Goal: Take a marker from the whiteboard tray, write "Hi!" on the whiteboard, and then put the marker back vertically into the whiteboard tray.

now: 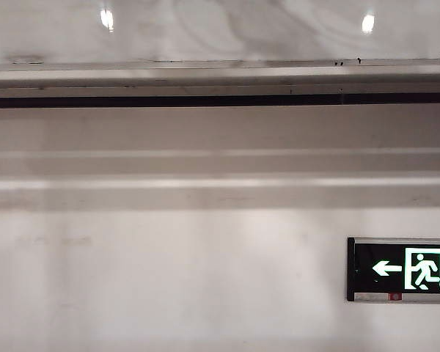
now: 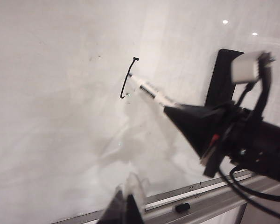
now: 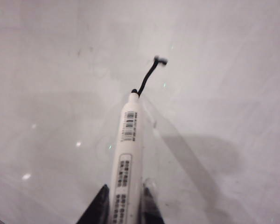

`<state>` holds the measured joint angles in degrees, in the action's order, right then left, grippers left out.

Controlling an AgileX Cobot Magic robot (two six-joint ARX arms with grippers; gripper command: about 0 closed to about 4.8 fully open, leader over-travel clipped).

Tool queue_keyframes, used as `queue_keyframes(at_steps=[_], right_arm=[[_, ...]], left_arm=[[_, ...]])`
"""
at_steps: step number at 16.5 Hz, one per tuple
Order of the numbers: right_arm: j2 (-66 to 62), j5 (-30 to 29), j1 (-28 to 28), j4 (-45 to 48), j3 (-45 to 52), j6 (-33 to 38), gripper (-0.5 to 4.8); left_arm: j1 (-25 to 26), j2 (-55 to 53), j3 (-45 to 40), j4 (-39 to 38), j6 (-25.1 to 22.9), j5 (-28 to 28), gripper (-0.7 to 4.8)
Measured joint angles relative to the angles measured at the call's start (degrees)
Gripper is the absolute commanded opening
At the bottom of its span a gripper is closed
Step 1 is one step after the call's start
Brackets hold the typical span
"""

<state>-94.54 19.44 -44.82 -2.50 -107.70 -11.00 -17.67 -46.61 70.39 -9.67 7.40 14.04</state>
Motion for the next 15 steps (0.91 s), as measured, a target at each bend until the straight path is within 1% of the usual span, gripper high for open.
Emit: queue_keyframes(at_steps=[4,7,15], right_arm=[[-0.2,0.1,0.0,0.0,0.0,0.0,-0.02],[-0.3,1.9,0.0,0.0,0.0,0.0,-0.02],[-0.3,1.4,0.0,0.0,0.0,0.0,-0.02]], left_arm=[[0.0,0.0,0.0,0.0,0.0,0.0,-0.05],[0.0,0.0,0.0,0.0,0.0,0.0,-0.05],[0.0,0.0,0.0,0.0,0.0,0.0,-0.05]])
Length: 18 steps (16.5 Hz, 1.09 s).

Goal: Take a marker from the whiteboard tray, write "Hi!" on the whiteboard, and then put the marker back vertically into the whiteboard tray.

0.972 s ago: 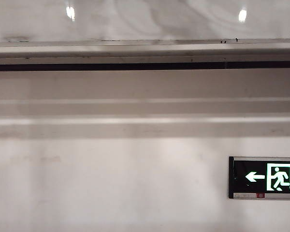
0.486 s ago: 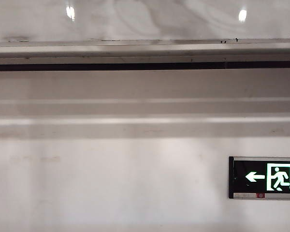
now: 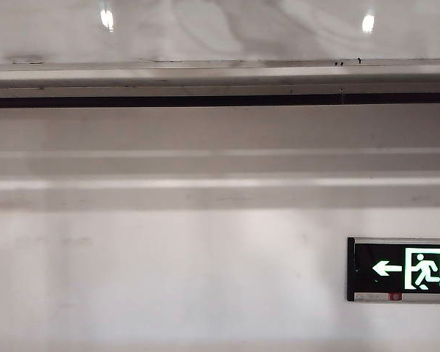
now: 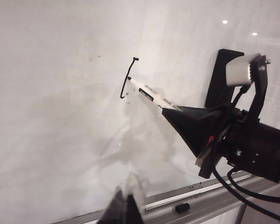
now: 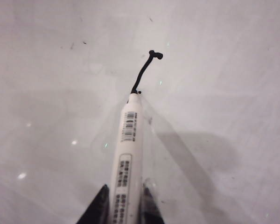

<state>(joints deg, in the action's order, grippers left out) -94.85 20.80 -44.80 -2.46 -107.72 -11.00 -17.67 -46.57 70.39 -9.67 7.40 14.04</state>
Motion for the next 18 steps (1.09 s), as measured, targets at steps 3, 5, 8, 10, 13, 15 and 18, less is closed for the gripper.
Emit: queue_keyframes(at_steps=[3,5,8,10,13,15,18], right_arm=[[0.0,0.1,0.0,0.0,0.0,0.0,-0.02],[-0.1,0.7,0.5,0.0,0.0,0.0,-0.02],[0.0,2.3,0.5,-0.2,0.0,0.0,-0.02],[0.3,3.4,0.5,-1.4,0.0,-0.1,-0.02],[1.1,5.4,0.5,-2.4,0.0,-0.1,-0.02],[1.6,6.4,0.6,-2.9,0.0,-0.1,-0.02],[2.0,6.7,0.8,-3.1,0.0,-0.1,-0.02]], left_arm=[[0.0,0.0,0.0,0.0,0.0,0.0,-0.05],[0.0,0.0,0.0,0.0,0.0,0.0,-0.05],[0.0,0.0,0.0,0.0,0.0,0.0,-0.05],[0.0,0.0,0.0,0.0,0.0,0.0,-0.05],[0.0,0.0,0.0,0.0,0.0,0.0,-0.05],[0.0,0.0,0.0,0.0,0.0,0.1,-0.05],[0.0,0.0,0.0,-0.2,0.0,0.1,-0.05]])
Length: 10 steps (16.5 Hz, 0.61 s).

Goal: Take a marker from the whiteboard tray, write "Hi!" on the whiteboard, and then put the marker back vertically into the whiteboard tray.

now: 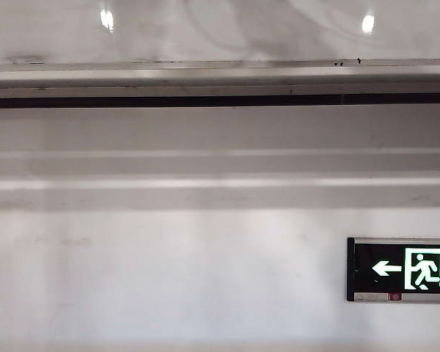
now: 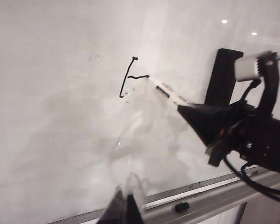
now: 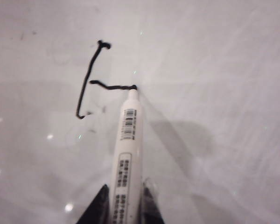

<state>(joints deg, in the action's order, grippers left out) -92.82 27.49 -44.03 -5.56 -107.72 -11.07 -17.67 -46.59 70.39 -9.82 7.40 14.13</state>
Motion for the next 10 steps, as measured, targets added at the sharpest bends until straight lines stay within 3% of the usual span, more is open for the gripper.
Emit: queue_keyframes(at_steps=[4,10], right_arm=[[1.7,0.4,-0.2,0.0,0.0,0.0,-0.02],[2.5,-4.6,0.4,4.0,-0.1,-0.1,-0.02]], left_arm=[[0.0,0.0,0.0,-0.2,0.7,0.9,-0.05],[0.0,0.0,0.0,-0.2,1.2,0.9,-0.05]])
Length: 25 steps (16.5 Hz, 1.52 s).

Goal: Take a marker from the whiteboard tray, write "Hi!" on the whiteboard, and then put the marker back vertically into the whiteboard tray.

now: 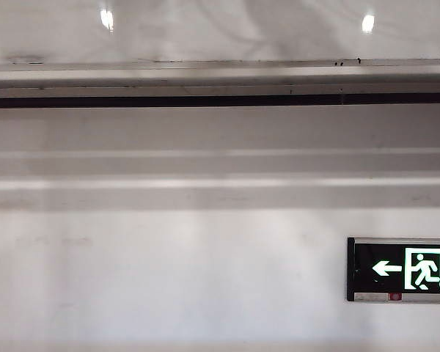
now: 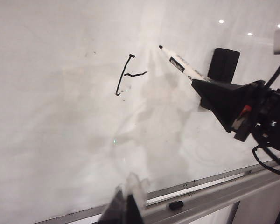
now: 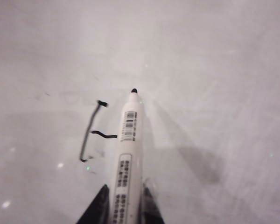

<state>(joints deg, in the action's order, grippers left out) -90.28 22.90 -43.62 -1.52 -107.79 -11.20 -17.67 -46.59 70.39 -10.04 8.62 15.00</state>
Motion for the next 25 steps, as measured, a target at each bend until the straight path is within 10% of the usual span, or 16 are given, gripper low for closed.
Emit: queue_keyframes(at_steps=[25], right_arm=[[-1.9,-0.5,2.1,-3.1,0.0,0.2,-0.02]], left_arm=[[0.0,0.1,0.0,0.0,0.0,0.3,-0.05]])
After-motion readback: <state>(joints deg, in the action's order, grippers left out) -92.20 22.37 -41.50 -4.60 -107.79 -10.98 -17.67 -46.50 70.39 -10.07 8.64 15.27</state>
